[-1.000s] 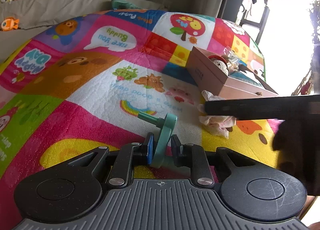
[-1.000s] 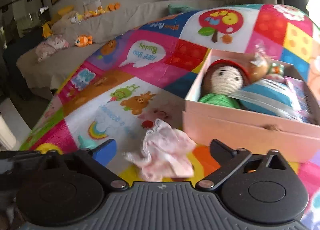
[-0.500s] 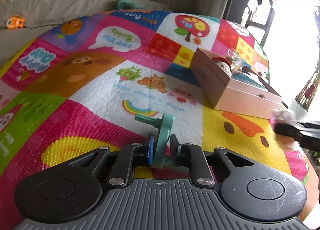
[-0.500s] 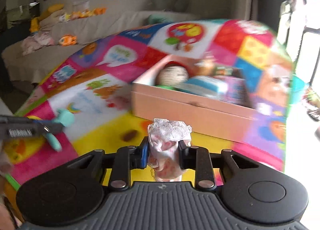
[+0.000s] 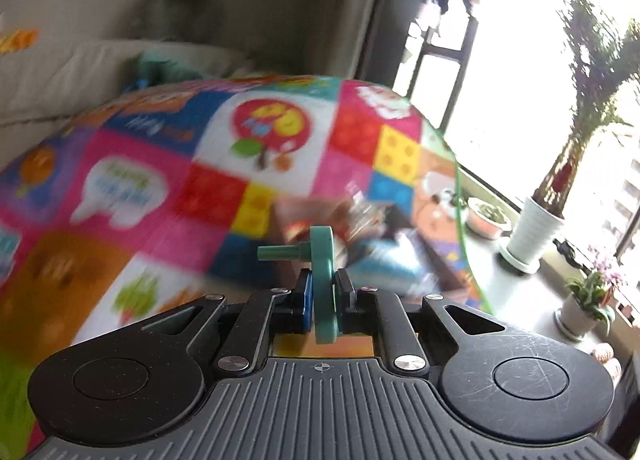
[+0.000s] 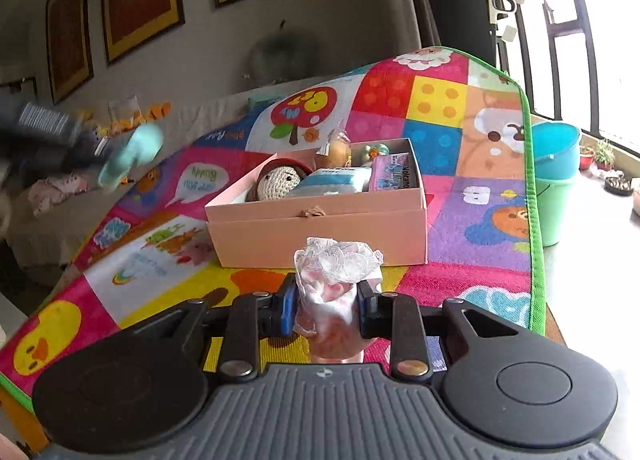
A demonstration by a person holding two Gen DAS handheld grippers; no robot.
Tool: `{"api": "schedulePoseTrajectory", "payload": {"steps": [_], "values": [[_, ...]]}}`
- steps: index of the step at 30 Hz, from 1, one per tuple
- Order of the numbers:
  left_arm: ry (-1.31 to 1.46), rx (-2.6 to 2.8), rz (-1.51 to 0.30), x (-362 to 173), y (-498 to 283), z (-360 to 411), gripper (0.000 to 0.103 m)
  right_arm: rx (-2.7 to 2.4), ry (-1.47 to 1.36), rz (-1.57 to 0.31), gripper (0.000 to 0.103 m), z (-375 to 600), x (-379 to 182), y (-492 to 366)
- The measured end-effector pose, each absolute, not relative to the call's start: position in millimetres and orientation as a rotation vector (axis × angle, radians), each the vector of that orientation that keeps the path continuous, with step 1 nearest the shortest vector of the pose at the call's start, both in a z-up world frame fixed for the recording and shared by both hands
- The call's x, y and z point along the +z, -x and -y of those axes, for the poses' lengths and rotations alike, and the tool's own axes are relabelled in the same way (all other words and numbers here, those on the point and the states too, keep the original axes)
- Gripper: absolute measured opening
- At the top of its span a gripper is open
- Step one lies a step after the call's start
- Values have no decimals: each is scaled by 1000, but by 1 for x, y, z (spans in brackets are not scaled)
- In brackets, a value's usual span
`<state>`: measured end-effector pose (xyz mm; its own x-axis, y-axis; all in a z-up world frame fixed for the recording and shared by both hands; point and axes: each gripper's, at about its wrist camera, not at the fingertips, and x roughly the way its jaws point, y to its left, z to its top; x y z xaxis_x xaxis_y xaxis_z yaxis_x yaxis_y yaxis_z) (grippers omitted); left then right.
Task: Organize objects
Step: 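Place the teal toy in the box with left tool while right places the lace cloth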
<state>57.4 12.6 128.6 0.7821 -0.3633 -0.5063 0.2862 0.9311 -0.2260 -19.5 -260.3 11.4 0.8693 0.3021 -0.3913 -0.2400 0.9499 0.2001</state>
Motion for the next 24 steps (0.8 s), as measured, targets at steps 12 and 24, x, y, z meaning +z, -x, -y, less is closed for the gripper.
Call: {"api": "schedulePoseTrajectory", "payload": {"steps": [12,24], "values": [[141,-339,-648,88,-143,42,16,293,-169,-402,28,264,11,25],[247,-400,-571,54,-74,-15,16,390,-186,-546,28,272,71,-37]]}}
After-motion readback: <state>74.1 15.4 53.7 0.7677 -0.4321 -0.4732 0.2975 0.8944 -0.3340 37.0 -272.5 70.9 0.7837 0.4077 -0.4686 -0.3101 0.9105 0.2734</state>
